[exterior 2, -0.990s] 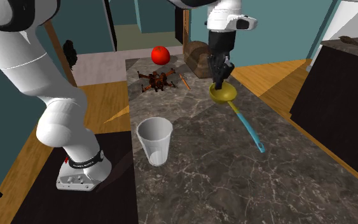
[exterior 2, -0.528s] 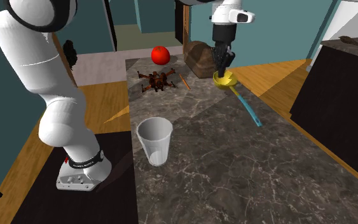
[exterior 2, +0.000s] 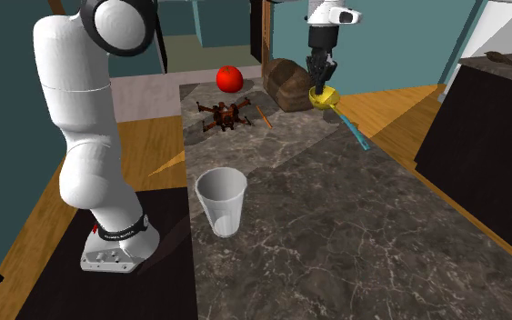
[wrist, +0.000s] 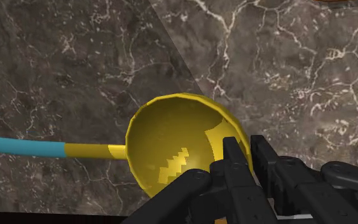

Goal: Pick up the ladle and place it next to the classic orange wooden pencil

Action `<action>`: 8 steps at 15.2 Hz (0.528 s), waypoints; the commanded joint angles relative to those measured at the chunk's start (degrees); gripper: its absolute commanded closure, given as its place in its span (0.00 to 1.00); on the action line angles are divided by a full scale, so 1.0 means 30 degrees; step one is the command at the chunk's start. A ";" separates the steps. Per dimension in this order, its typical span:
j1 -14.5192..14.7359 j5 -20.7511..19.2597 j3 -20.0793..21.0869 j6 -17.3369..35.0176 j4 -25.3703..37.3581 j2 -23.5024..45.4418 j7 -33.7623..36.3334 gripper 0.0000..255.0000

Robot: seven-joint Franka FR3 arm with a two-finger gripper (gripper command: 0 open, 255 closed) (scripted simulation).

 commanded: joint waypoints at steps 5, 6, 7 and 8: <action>0.1576 -0.0509 0.0645 -0.2110 0.6159 0.4270 0.1850 1.00; 0.1560 -0.0490 0.0633 -0.1780 0.5704 0.4145 0.1876 1.00; 0.1540 -0.0477 0.0630 -0.1458 0.5268 0.4032 0.1903 1.00; 0.1518 -0.0467 0.0631 -0.1143 0.4850 0.3930 0.1930 1.00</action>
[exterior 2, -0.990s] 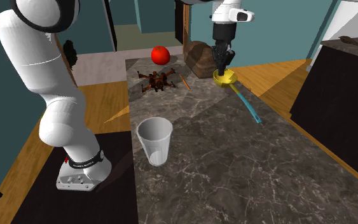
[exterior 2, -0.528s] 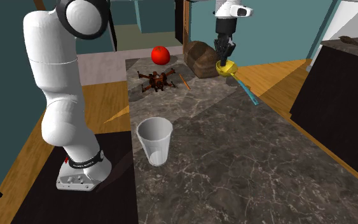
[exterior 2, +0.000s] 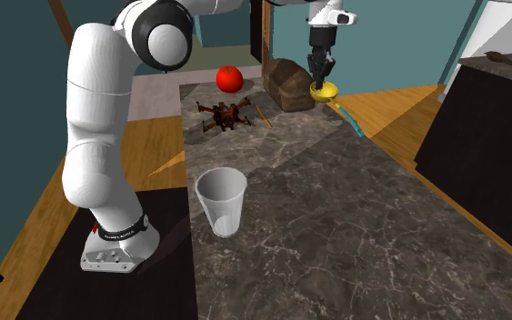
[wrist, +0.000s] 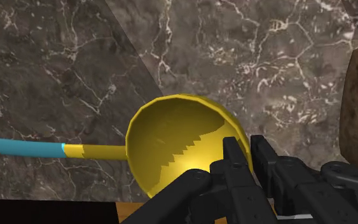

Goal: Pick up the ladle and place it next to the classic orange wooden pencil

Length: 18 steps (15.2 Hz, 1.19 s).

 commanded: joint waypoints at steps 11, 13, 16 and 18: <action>-0.0129 0.0016 0.0007 0.3311 -0.3832 -0.0513 0.0363 1.00; -0.0148 0.0008 0.0003 0.3831 -0.4376 -0.0534 0.0413 1.00; -0.0172 -0.0011 -0.0005 0.4593 -0.5133 -0.0526 0.0488 1.00; -0.0185 -0.0028 -0.0011 0.5088 -0.5602 -0.0496 0.0539 1.00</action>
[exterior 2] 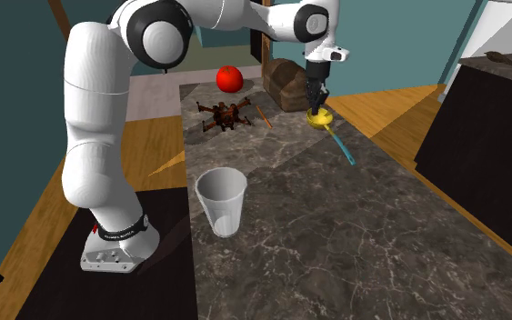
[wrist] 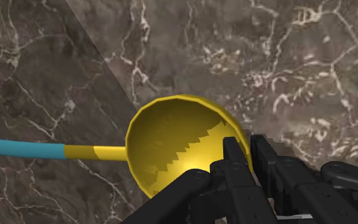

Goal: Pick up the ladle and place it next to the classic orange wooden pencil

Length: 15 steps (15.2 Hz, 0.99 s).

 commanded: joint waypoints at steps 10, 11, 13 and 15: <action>-0.0020 -0.0013 -0.0008 0.0478 -0.0479 -0.0009 0.0043 0.00; -0.0020 -0.0013 -0.0008 0.0478 -0.0479 -0.0009 0.0043 0.00; -0.0020 -0.0013 -0.0008 0.0478 -0.0479 -0.0009 0.0043 0.00; 0.0025 0.0004 0.0012 -0.0151 0.0127 -0.0031 0.0018 0.00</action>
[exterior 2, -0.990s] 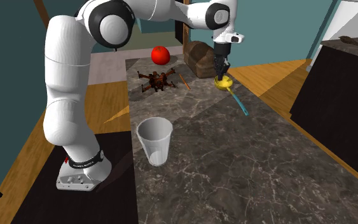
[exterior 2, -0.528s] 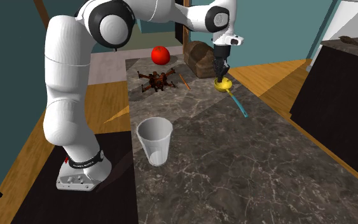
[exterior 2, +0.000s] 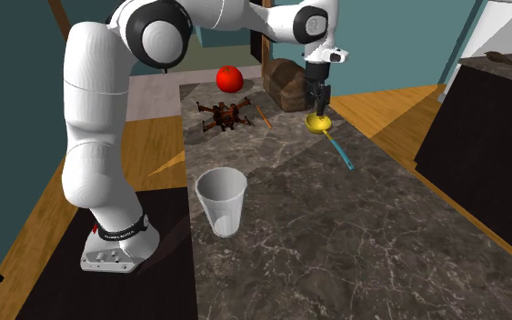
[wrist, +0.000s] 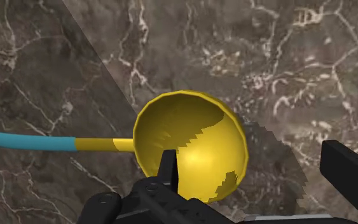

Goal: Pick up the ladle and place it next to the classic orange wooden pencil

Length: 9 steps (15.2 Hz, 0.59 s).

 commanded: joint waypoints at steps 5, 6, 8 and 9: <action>0.0166 0.0025 0.0053 -0.2185 0.2330 0.0149 -0.0090 0.00; 0.0166 0.0025 0.0053 -0.2186 0.2333 0.0151 -0.0090 0.00; 0.0166 0.0025 0.0053 -0.2186 0.2334 0.0152 -0.0090 0.00; 0.0166 0.0025 0.0053 -0.2186 0.2334 0.0152 -0.0090 0.00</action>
